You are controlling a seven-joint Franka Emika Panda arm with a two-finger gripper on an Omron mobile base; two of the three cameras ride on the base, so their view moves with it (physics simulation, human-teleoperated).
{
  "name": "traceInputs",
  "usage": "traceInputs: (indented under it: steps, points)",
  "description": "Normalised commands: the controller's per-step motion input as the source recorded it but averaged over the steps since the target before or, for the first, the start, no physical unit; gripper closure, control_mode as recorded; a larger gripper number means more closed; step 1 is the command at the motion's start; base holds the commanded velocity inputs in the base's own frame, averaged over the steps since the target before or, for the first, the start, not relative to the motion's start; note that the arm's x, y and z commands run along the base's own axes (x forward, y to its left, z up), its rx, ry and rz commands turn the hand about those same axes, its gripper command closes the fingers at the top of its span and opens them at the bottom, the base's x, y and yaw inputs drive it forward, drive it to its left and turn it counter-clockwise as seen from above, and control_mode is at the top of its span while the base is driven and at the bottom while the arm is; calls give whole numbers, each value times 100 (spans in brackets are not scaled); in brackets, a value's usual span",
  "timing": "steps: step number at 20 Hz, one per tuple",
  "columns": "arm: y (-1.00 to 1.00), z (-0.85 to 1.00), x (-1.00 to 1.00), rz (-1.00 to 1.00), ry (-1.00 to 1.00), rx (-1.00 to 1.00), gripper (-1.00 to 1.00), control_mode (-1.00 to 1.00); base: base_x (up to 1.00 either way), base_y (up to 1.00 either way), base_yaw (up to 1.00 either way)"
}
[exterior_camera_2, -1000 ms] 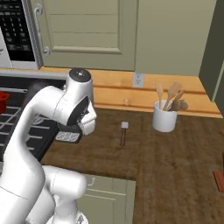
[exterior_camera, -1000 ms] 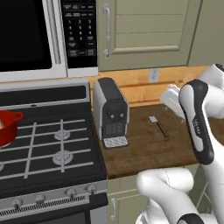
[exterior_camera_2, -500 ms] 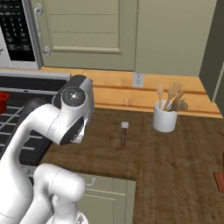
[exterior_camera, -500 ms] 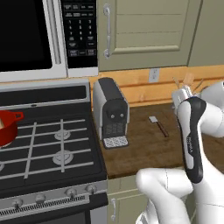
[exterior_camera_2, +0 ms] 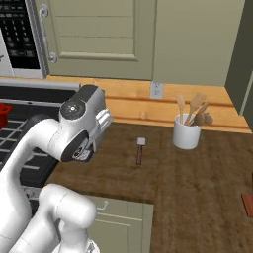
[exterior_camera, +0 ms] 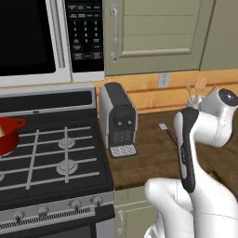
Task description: Put the sweet potato and tomato in the pot. Retrieve the spatula and lightly stir the vegetables in the pot.
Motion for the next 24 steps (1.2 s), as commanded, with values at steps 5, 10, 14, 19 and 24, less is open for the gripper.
traceInputs:
  steps: [5, 10, 14, 19, 24]
  points:
    - [-64, -28, 39, -44, 14, 39, -100, -100, 0, 0, 0]
    - [-49, -55, 31, -43, 1, 28, -100, -100, 0, 0, 0]
    - [-5, -54, 52, -43, 7, 19, -100, -100, 0, 0, 0]
    - [4, -44, 35, -39, 4, 7, -100, -100, 0, 0, 0]
    - [15, -42, 20, -36, 2, 9, -100, -100, 0, 0, 0]
